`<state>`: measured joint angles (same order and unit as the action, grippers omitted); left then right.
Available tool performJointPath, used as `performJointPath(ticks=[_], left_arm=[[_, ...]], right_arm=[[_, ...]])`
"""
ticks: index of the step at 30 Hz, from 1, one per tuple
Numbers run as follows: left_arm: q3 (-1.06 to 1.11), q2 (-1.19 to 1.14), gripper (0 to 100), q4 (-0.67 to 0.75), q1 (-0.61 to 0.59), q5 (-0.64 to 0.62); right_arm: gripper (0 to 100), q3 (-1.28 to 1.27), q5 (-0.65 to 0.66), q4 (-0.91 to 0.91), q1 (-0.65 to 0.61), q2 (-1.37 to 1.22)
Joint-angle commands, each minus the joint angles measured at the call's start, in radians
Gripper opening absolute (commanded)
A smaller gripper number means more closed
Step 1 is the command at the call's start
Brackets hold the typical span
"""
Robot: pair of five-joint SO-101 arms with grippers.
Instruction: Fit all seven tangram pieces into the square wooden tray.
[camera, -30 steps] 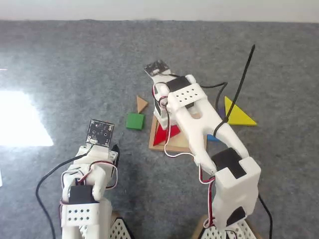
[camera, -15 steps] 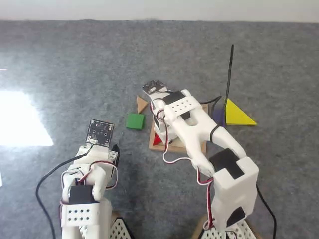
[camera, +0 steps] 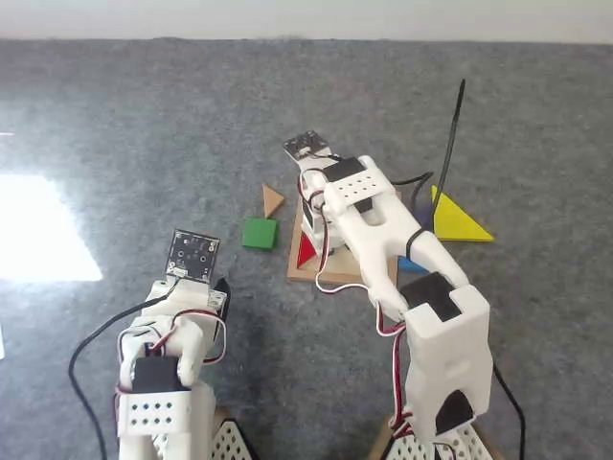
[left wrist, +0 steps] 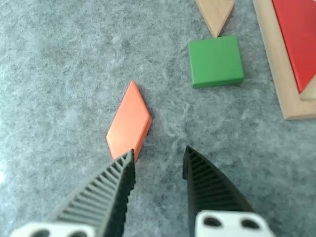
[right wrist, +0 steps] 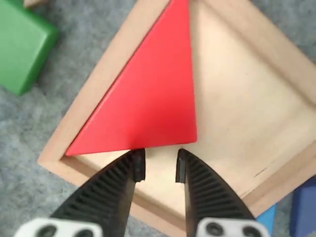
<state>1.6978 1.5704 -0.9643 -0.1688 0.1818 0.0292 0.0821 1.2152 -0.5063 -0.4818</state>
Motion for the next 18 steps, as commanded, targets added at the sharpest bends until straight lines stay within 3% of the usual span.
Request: performJointPath(ticks=[1,10,18], left_arm=[[-0.008,0.017,15,0.0,-0.006,0.012],[-0.008,0.017,15,0.0,-0.006,0.012],[-0.008,0.017,15,0.0,-0.006,0.012]], right_arm=[[12.3,-0.028,0.008,0.012,0.025,0.001],[12.3,-0.287,0.012,-0.07,0.027,0.153],[12.3,-0.497,0.117,-0.111,0.05,0.294]])
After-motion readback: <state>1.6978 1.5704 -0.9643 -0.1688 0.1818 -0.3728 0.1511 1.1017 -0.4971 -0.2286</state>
